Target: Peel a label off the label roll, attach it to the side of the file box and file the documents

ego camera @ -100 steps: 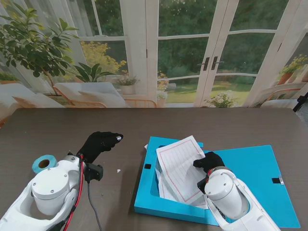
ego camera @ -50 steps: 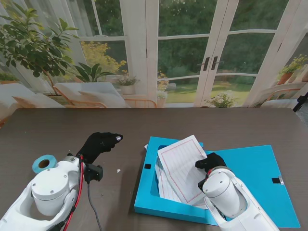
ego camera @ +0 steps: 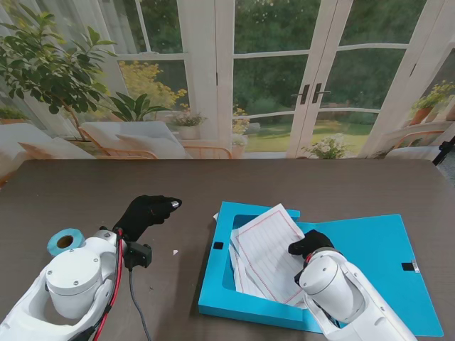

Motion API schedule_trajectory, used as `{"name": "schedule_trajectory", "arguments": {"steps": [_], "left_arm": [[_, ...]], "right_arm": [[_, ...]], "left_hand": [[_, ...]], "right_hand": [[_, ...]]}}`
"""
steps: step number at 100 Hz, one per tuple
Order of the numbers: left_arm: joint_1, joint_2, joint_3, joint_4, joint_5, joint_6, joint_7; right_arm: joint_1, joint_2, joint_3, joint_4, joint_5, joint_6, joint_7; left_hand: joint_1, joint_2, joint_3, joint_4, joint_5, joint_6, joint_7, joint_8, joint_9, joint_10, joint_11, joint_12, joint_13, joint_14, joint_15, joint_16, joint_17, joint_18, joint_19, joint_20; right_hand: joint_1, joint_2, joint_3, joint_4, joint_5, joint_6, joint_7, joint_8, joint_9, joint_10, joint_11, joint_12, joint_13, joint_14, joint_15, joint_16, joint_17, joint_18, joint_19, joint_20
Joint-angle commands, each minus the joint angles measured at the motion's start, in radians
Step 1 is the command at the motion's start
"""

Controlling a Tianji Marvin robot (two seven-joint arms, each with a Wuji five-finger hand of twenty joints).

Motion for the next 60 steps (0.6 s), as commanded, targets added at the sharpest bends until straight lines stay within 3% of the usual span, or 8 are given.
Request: {"name": "schedule_trajectory", "arguments": {"steps": [1, 12, 36, 43, 49, 60], "left_arm": [[0.004, -0.002, -0.001, -0.004, -0.005, 0.001, -0.021], [0.003, -0.002, 0.001, -0.003, -0.008, 0.003, -0.021], [0.002, -0.001, 0.002, -0.002, -0.010, 0.006, -0.026], [0.002, -0.001, 0.002, -0.003, -0.010, 0.007, -0.026], [0.003, -0.001, 0.002, -0.003, -0.010, 0.007, -0.026], [0.003, -0.001, 0.002, -0.002, -0.010, 0.008, -0.027]], "right_arm": [[0.000, 0.012, -0.009, -0.014, -0.013, 0.010, 0.043], [0.008, 0.041, -0.027, -0.021, -0.061, 0.013, 0.112], [0.022, 0.070, -0.055, -0.031, -0.138, 0.022, 0.175], [0.018, 0.077, -0.057, -0.035, -0.167, 0.005, 0.188], [0.016, 0.087, -0.057, -0.043, -0.189, -0.006, 0.215], [0.012, 0.104, -0.056, -0.057, -0.224, -0.025, 0.265]], "left_hand": [[-0.014, 0.028, -0.032, 0.029, 0.009, -0.012, -0.005, 0.005, -0.013, -0.002, 0.001, -0.011, -0.023, -0.016, -0.015, 0.001, -0.014, -0.059, -0.026, 0.018], [-0.014, 0.028, -0.034, 0.029, 0.014, -0.010, -0.003, 0.006, -0.008, -0.001, 0.003, -0.010, -0.023, -0.015, -0.015, 0.001, -0.014, -0.058, -0.026, 0.018], [-0.016, 0.030, -0.037, 0.029, 0.017, -0.011, -0.001, 0.009, -0.004, 0.002, 0.004, -0.007, -0.023, -0.016, -0.015, 0.001, -0.015, -0.060, -0.026, 0.018], [-0.015, 0.031, -0.037, 0.029, 0.020, -0.011, 0.001, 0.010, 0.000, 0.002, 0.005, -0.005, -0.022, -0.017, -0.014, 0.001, -0.015, -0.060, -0.026, 0.019], [-0.016, 0.032, -0.038, 0.029, 0.020, -0.010, 0.001, 0.010, 0.000, 0.001, 0.005, -0.005, -0.021, -0.016, -0.014, 0.001, -0.015, -0.060, -0.026, 0.019], [-0.015, 0.032, -0.038, 0.029, 0.023, -0.009, 0.002, 0.011, 0.005, 0.005, 0.007, -0.003, -0.020, -0.015, -0.013, 0.002, -0.014, -0.060, -0.026, 0.019]], "right_hand": [[-0.027, -0.010, -0.056, -0.045, -0.038, -0.029, 0.039, 0.007, -0.036, -0.021, 0.013, -0.011, -0.001, -0.022, -0.008, -0.002, 0.004, -0.029, 0.036, -0.016], [-0.077, -0.026, -0.102, -0.122, -0.137, -0.014, 0.039, 0.043, -0.111, -0.026, 0.022, -0.007, -0.045, -0.047, -0.034, -0.010, -0.026, -0.052, 0.018, -0.026], [-0.131, -0.019, -0.107, -0.187, -0.305, 0.047, 0.044, 0.041, -0.288, -0.012, 0.081, -0.035, -0.149, -0.066, -0.034, -0.014, -0.097, -0.078, -0.008, -0.029], [-0.165, 0.012, -0.095, -0.217, -0.358, 0.102, -0.045, 0.054, -0.373, 0.008, 0.093, -0.068, -0.206, -0.062, -0.029, -0.023, -0.134, -0.079, -0.023, -0.025], [-0.191, 0.048, -0.095, -0.260, -0.422, 0.146, -0.180, 0.147, -0.455, 0.017, 0.086, -0.096, -0.269, -0.056, -0.034, -0.031, -0.173, -0.082, -0.040, -0.020], [-0.202, 0.071, -0.099, -0.274, -0.577, 0.212, -0.334, 0.092, -0.584, 0.032, 0.049, -0.137, -0.364, -0.048, -0.044, -0.038, -0.234, -0.086, -0.065, -0.016]]}}
